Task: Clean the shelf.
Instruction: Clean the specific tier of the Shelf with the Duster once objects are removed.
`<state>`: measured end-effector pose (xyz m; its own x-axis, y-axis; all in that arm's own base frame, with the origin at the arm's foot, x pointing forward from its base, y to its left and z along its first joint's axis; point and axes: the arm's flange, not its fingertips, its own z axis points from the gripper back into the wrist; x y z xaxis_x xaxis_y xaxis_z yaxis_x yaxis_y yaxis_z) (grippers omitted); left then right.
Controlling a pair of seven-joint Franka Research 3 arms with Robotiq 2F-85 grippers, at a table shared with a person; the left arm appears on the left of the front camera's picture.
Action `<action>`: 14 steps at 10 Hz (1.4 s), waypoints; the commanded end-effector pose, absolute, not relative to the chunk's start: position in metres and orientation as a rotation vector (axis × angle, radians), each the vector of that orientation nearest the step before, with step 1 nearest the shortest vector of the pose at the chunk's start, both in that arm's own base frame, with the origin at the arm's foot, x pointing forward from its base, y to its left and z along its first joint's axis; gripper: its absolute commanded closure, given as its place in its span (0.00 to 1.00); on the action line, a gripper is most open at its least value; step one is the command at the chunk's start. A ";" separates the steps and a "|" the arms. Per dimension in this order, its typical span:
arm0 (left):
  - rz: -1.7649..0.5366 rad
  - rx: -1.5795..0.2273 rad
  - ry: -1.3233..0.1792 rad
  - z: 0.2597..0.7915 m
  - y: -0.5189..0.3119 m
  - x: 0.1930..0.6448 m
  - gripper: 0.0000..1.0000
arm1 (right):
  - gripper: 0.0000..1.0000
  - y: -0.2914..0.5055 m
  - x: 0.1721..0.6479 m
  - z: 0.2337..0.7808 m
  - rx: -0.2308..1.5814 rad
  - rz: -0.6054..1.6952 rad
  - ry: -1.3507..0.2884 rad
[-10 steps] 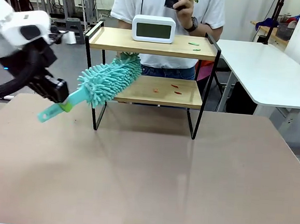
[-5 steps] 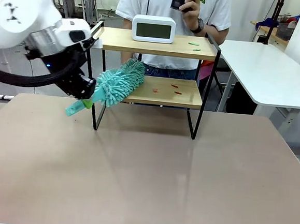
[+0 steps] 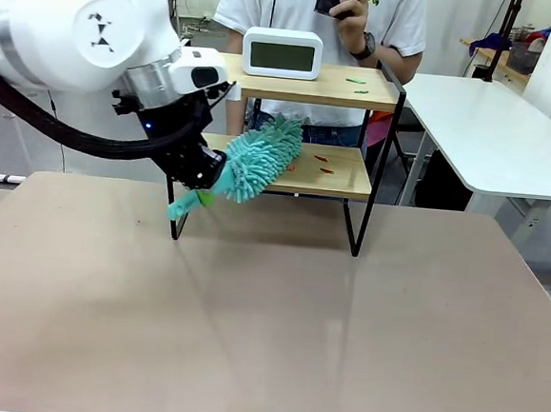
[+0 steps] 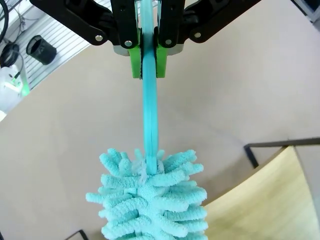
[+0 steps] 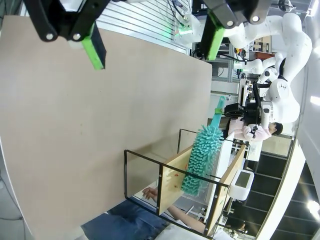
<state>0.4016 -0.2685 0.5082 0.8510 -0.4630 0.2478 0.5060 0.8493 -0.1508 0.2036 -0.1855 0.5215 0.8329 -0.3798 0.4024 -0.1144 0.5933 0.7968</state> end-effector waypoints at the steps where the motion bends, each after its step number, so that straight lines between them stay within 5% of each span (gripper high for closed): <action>1: -0.557 -0.191 -0.205 0.515 -0.289 0.405 0.88 | 0.00 -0.186 0.205 0.523 0.946 -0.144 -0.609; 7: -0.773 -0.198 -0.183 0.523 -0.312 0.393 0.88 | 0.00 -0.186 0.205 0.523 0.946 -0.144 -0.609; 14: -1.129 -0.083 -0.041 0.536 -0.240 0.317 0.88 | 0.00 -0.186 0.205 0.523 0.946 -0.144 -0.609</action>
